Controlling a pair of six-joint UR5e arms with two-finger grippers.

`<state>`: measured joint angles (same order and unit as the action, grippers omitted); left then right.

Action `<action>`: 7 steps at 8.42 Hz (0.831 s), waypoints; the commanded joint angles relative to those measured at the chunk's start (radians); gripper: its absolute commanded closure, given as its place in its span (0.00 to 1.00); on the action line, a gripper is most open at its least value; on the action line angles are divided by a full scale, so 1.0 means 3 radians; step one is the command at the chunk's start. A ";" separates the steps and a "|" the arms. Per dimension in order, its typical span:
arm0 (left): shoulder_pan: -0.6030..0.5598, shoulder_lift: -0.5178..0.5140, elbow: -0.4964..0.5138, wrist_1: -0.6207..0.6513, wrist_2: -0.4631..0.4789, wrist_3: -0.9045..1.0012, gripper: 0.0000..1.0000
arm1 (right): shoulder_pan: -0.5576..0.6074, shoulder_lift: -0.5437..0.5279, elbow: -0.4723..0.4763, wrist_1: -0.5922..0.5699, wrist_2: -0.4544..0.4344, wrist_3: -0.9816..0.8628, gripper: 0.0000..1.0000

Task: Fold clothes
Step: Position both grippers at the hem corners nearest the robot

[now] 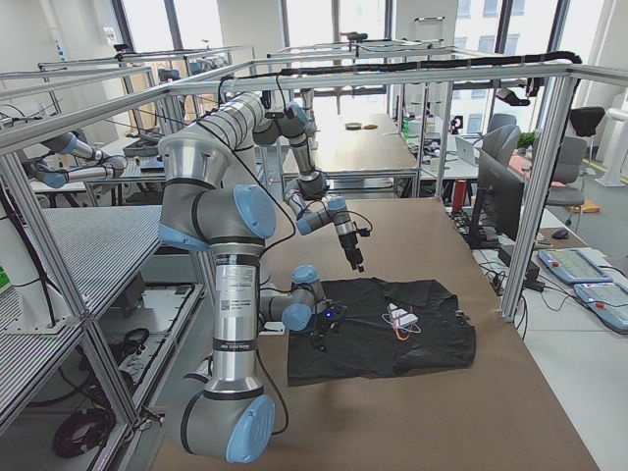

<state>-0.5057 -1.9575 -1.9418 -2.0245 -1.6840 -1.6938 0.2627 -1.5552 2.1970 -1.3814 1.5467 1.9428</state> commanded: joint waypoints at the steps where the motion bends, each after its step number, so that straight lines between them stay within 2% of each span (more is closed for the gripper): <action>1: 0.0013 -0.0035 -0.0031 0.0111 0.0116 -0.0035 0.00 | -0.0200 -0.0292 0.0040 -0.0018 -0.0017 0.0212 0.49; 5: 0.0014 -0.0030 -0.0016 0.0111 0.0117 -0.0045 0.00 | -0.0537 -0.0359 0.0015 -0.0023 -0.0088 0.0228 0.50; 7: 0.0014 -0.0020 -0.0016 0.0111 0.0117 -0.0045 0.00 | -0.0569 -0.0364 -0.0052 -0.0079 -0.0180 0.0192 0.51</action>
<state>-0.5016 -1.9669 -1.9468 -1.9912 -1.6491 -1.7072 0.1071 -1.6617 2.1964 -1.3940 1.5132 2.0094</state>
